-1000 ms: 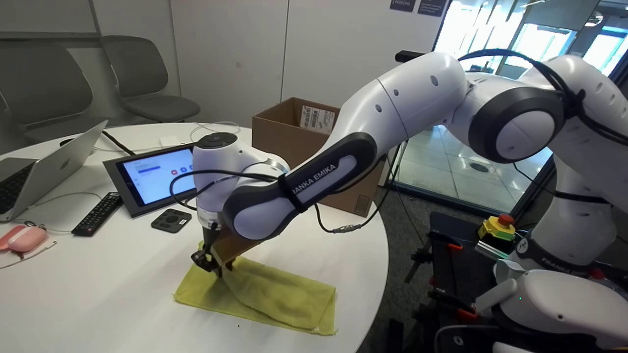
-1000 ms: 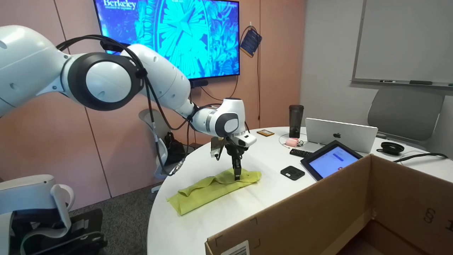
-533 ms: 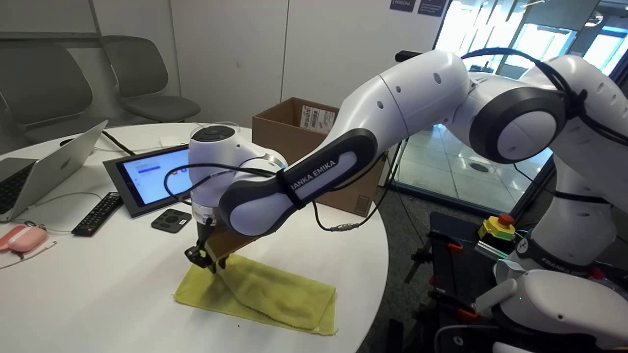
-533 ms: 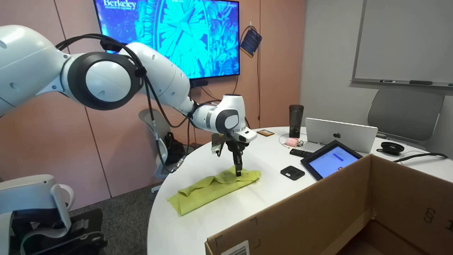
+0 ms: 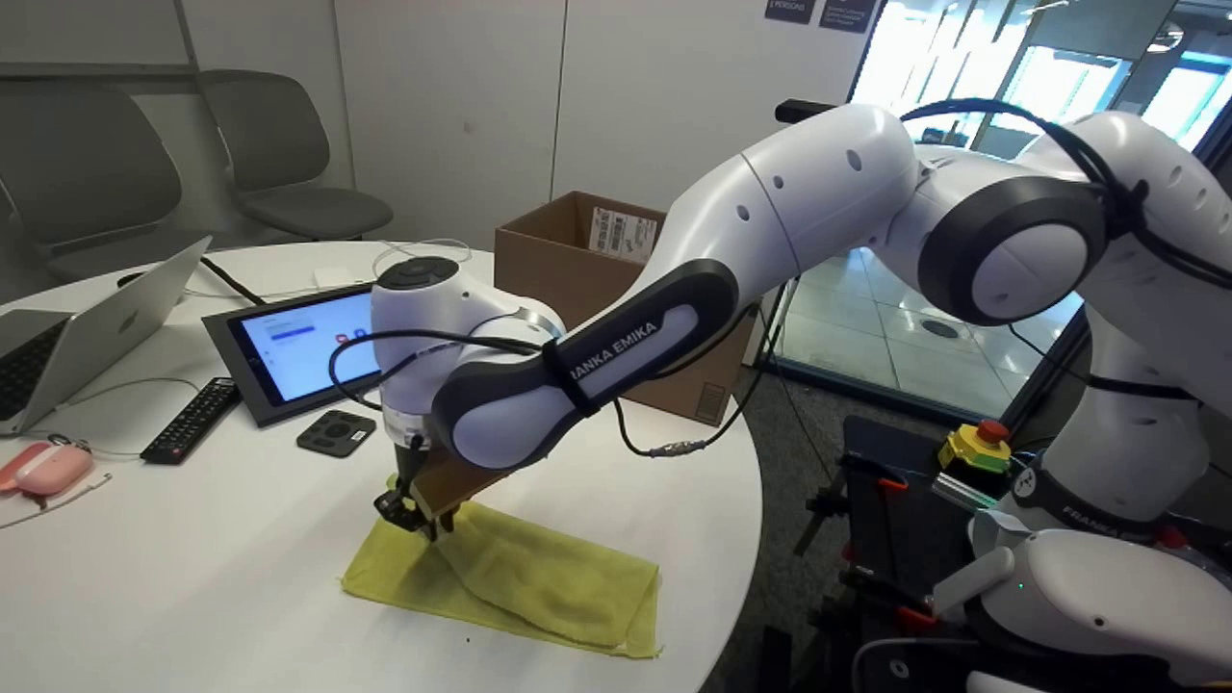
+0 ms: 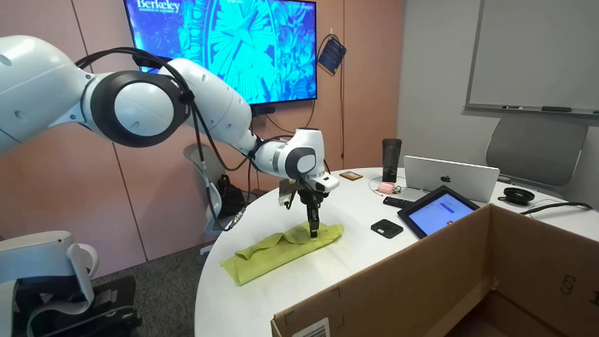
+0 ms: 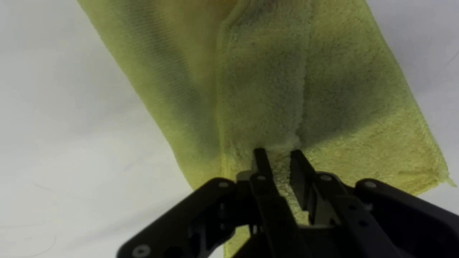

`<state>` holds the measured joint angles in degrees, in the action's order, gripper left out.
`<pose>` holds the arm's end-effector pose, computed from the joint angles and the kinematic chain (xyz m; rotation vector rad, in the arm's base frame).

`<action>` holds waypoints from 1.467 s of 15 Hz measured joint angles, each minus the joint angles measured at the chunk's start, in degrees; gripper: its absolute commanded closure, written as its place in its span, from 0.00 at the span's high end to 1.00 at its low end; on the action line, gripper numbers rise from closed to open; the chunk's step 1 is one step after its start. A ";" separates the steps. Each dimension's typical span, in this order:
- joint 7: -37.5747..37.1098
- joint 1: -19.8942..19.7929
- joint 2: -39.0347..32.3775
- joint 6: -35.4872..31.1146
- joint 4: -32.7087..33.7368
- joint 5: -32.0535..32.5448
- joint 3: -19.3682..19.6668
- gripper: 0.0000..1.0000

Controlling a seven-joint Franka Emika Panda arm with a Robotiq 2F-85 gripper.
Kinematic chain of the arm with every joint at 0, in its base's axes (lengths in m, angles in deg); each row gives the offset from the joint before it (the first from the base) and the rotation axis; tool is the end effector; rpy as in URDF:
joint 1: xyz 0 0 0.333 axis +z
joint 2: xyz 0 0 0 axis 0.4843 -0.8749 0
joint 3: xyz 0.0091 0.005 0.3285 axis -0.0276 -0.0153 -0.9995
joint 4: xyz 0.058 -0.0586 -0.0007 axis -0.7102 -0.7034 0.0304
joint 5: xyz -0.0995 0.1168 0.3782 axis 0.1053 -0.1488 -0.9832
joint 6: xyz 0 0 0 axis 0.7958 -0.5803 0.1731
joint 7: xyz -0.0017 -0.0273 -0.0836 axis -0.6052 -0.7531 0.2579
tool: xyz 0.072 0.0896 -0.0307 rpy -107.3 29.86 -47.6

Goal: Pick up the pen, put it on the lime towel, fold the towel, pick up the folded towel and put it in the box.

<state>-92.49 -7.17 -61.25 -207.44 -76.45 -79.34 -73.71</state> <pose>0.7297 0.2848 0.1052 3.0654 -0.5698 0.0435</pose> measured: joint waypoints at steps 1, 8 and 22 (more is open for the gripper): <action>0.00 0.00 0.00 0.17 0.00 0.00 0.05 0.58; 0.05 0.63 0.02 0.59 0.00 0.03 0.08 1.00; 0.05 1.06 -0.15 2.85 -0.06 0.03 0.30 0.34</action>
<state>-92.44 -6.10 -61.40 -204.59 -76.51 -79.30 -73.42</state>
